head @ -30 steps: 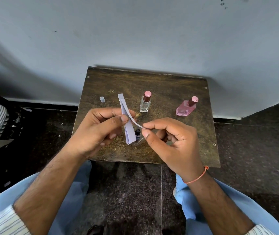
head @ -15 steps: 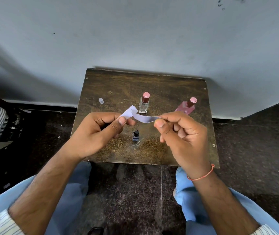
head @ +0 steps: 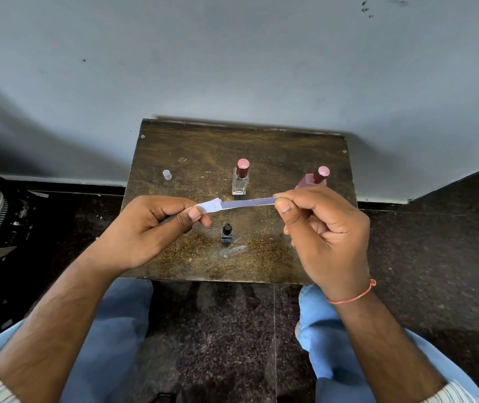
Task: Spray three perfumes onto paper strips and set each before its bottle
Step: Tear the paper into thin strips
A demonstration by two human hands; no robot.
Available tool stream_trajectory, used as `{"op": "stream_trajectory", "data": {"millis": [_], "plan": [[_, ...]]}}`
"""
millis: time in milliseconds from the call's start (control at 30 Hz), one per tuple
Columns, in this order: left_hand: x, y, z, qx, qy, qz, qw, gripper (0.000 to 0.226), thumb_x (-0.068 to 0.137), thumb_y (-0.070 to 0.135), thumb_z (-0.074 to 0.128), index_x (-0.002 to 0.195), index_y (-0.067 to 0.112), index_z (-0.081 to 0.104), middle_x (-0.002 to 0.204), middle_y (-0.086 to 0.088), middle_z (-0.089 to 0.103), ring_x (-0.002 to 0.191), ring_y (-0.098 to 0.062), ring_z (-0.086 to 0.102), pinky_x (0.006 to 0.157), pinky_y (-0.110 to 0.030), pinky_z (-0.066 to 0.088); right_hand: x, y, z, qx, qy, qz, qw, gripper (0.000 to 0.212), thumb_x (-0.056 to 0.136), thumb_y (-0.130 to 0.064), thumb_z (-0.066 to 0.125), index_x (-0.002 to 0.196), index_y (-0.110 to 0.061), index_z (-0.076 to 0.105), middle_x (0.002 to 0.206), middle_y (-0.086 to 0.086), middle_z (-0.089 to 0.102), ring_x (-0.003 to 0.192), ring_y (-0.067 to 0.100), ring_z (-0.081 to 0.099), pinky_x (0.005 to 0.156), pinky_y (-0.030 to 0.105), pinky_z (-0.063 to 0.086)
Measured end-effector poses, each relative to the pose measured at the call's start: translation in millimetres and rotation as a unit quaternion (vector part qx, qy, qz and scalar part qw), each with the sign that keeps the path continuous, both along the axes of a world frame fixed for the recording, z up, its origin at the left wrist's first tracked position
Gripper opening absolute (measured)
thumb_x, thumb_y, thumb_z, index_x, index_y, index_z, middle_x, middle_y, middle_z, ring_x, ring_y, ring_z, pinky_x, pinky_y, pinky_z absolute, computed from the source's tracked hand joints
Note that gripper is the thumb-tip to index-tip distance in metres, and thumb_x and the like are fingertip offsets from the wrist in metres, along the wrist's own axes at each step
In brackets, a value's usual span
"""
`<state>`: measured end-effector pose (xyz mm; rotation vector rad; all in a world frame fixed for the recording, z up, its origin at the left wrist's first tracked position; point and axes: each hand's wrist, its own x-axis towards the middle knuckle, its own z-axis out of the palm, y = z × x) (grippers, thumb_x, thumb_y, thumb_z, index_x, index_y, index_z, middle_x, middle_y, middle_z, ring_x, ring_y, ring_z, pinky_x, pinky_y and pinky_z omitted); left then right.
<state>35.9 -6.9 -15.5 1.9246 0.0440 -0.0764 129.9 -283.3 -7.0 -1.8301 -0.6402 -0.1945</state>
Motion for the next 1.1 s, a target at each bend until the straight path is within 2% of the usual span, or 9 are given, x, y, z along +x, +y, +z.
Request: {"op": "stream_trajectory", "data": {"millis": [100,200,300,433,567,667,800,967,1100], "plan": [[-1,-3,3,0.006,-0.008,-0.016,1.0,0.032,0.105,0.055,0.057,0.105,0.037,0.083,0.066,-0.025,0.057,0.057,-0.047,0.048,0.052,-0.056,0.044,-2,0,2,-0.002,-0.014,-0.004,1.0,0.013,0.103,-0.013,0.072,0.102,-0.006,0.082,0.094,-0.006,0.075,0.067,0.013,0.072,0.062,0.019,0.051],[-4,9,6,0.027,-0.018,-0.005,0.999,0.027,0.104,0.049,0.058,0.105,0.037,0.083,0.062,-0.014,0.057,0.05,-0.034,0.048,0.047,-0.037,0.038,1,-6,5,0.038,0.004,-0.013,0.999,0.008,0.103,-0.004,0.07,0.102,-0.007,0.078,0.092,0.004,0.075,0.063,0.012,0.072,0.052,0.026,0.055],[-13,36,6,0.01,-0.02,0.089,0.996,0.032,0.104,0.054,0.058,0.101,0.033,0.082,0.062,-0.009,0.054,0.052,-0.023,0.041,0.049,-0.032,0.031,20,-32,14,0.093,0.024,-0.084,0.992,0.01,0.106,-0.006,0.069,0.108,-0.014,0.074,0.09,0.01,0.075,0.067,0.018,0.075,0.053,0.031,0.059],[-17,31,10,-0.066,-0.02,0.146,0.987,0.037,0.103,0.056,0.061,0.1,0.027,0.082,0.071,-0.006,0.052,0.065,-0.015,0.045,0.055,-0.017,0.036,27,-48,13,0.068,0.003,-0.104,0.992,0.011,0.105,-0.012,0.072,0.115,-0.009,0.076,0.095,0.01,0.077,0.067,0.022,0.076,0.054,0.033,0.059],[-10,7,29,-0.103,-0.019,0.142,0.984,0.031,0.105,0.035,0.054,0.102,0.024,0.084,0.088,-0.014,0.054,0.076,-0.021,0.049,0.064,-0.027,0.04,29,-48,12,0.065,-0.019,-0.086,0.994,0.016,0.102,-0.011,0.076,0.117,-0.016,0.076,0.097,0.005,0.079,0.066,0.023,0.075,0.056,0.034,0.059],[-12,-23,52,-0.151,0.016,0.109,0.982,0.033,0.102,0.028,0.053,0.107,0.023,0.085,0.082,-0.009,0.054,0.072,-0.02,0.047,0.066,-0.03,0.039,31,-52,12,0.085,-0.006,-0.095,0.992,0.017,0.099,-0.011,0.079,0.116,-0.014,0.077,0.097,0.004,0.08,0.067,0.023,0.076,0.059,0.032,0.061],[-15,-89,55,-0.091,0.087,0.016,0.992,0.027,0.101,0.037,0.06,0.118,0.042,0.081,0.101,-0.016,0.078,0.083,-0.037,0.061,0.08,-0.037,0.039,33,-57,12,0.112,0.019,-0.119,0.986,0.019,0.097,-0.01,0.081,0.115,-0.014,0.078,0.094,0.005,0.081,0.067,0.018,0.076,0.061,0.028,0.061],[8,-172,23,-0.007,0.149,0.01,0.989,0.009,0.101,0.032,0.073,0.103,0.032,0.081,0.081,0.002,0.077,0.061,-0.005,0.063,0.059,-0.026,0.052,37,-72,12,0.149,0.037,-0.139,0.978,0.02,0.097,-0.017,0.082,0.115,-0.01,0.079,0.096,0.008,0.082,0.07,0.021,0.077,0.064,0.028,0.061],[47,-216,-6,0.061,0.141,0.073,0.985,0.009,0.097,0.037,0.074,0.099,0.029,0.079,0.072,0.013,0.073,0.059,0.003,0.063,0.057,-0.016,0.049,41,-84,12,0.167,0.047,-0.151,0.973,0.018,0.096,-0.017,0.083,0.113,-0.014,0.08,0.097,0.01,0.082,0.071,0.021,0.077,0.067,0.028,0.061]]}}
